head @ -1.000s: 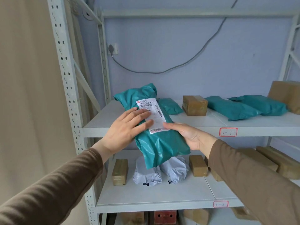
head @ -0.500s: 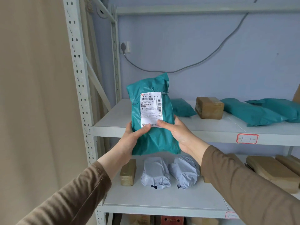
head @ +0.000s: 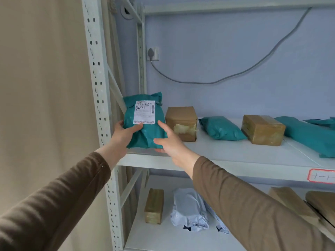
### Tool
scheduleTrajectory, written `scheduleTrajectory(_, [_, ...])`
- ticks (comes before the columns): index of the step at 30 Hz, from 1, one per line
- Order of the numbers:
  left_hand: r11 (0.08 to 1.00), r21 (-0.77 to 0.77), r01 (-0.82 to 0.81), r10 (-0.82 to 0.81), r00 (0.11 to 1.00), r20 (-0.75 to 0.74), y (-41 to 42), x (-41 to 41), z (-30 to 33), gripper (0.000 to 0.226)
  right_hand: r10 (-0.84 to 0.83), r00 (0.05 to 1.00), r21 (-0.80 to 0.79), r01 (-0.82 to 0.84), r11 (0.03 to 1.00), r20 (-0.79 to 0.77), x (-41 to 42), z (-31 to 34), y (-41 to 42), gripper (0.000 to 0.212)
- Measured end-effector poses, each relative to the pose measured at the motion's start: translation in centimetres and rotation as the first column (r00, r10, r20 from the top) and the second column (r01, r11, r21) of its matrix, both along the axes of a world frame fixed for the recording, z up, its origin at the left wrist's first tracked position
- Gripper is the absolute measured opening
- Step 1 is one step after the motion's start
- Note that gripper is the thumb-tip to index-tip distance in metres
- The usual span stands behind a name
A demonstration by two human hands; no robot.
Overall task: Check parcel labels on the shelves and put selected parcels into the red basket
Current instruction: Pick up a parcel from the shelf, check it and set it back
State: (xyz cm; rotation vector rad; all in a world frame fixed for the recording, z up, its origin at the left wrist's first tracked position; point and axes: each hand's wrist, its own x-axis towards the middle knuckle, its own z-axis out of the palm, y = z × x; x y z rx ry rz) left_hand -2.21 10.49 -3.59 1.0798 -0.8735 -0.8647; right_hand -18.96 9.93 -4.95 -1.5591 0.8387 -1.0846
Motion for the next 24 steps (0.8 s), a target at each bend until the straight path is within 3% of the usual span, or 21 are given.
scheduleTrajectory(5, [0.996,0.061,0.058,-0.061,0.997,0.056,-5.7,3.5,-0.2,0.079,-0.094,0.996,0.023,0.094,0.995,-0.011,3.6,-0.3,-5.0,0.072])
scheduleTrajectory(10, [0.988,0.139,0.068,-0.084,0.99,0.113,-9.3,4.4,-1.0,0.051,-0.237,0.964,-0.012,0.237,0.971,-0.119,6.2,-1.3,-8.5,0.065])
scheduleTrajectory(14, [0.984,0.172,0.041,-0.069,0.985,0.161,-11.8,4.6,-1.8,0.063,-0.312,0.936,-0.014,0.314,0.949,-0.161,7.0,-2.1,-9.8,0.061])
scheduleTrajectory(19, [0.983,0.181,-0.034,-0.02,0.958,0.287,-13.0,4.0,-2.0,0.055,-0.33,0.93,-0.019,0.331,0.943,-0.163,6.6,-2.4,-10.5,0.061])
scheduleTrajectory(21, [0.977,0.167,-0.132,0.053,0.912,0.406,-12.8,4.4,-1.8,0.068,-0.335,0.932,-0.037,0.333,0.942,-0.137,5.8,-2.4,-10.1,0.058])
scheduleTrajectory(24, [0.949,0.116,-0.294,0.136,0.71,0.691,-11.8,5.2,-1.0,0.089,-0.338,0.937,-0.123,0.326,0.937,-0.089,4.0,-1.8,-8.4,0.047])
